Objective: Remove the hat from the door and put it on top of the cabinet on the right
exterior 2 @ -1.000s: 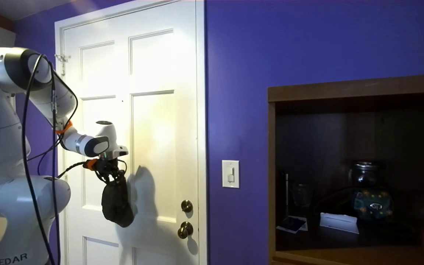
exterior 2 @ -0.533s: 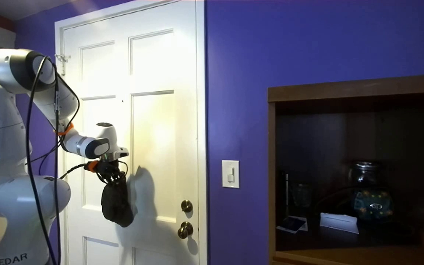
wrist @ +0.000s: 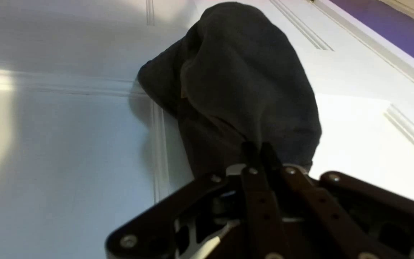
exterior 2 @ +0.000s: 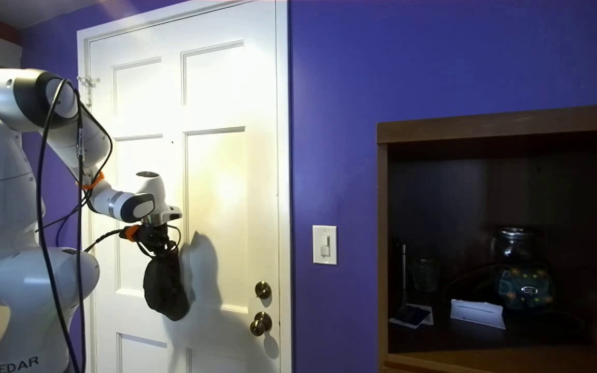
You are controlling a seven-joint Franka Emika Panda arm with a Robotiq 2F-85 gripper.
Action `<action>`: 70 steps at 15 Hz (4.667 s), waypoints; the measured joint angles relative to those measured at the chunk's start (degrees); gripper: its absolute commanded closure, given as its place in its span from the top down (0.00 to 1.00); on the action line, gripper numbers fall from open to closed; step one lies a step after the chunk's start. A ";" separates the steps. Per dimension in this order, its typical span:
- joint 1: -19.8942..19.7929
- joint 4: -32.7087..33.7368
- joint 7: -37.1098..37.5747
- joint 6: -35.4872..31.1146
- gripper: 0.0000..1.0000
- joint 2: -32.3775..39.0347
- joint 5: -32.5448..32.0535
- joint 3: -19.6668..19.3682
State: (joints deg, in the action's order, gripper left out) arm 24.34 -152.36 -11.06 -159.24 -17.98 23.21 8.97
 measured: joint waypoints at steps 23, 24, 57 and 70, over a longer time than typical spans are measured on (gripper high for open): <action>-5.60 1.42 6.34 14.56 0.05 -17.40 -9.89 -0.63; -5.61 1.41 6.34 15.13 0.05 -18.00 -9.89 -0.78; -33.33 14.75 18.06 19.51 0.01 -28.79 -26.40 -3.61; -51.58 23.42 31.10 17.48 0.05 -25.30 -29.30 -7.43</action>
State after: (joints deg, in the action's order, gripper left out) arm -27.24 -128.94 20.04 -141.76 -43.28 -6.09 1.53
